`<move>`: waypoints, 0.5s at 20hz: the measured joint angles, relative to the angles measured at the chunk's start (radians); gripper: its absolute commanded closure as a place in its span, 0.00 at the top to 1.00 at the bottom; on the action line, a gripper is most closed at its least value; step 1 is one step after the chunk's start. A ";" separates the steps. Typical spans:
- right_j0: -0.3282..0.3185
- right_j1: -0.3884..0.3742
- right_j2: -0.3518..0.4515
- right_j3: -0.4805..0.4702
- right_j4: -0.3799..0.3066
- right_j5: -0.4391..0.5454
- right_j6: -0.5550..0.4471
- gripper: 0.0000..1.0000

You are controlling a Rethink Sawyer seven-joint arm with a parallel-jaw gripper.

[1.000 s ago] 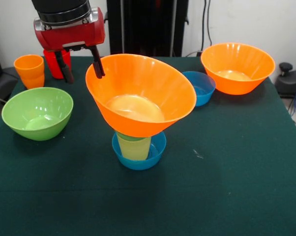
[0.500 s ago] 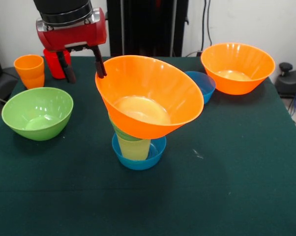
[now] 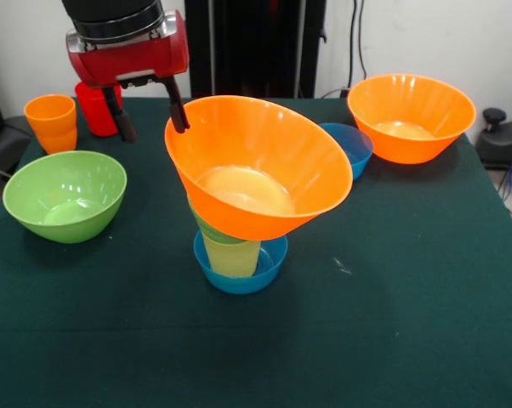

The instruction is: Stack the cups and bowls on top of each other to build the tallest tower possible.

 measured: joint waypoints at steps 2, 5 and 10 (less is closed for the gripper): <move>0.000 0.000 0.000 0.000 0.000 0.000 0.000 1.00; 0.001 0.000 0.000 0.000 0.001 0.000 0.000 1.00; 0.004 -0.002 0.000 0.000 0.028 0.006 0.000 1.00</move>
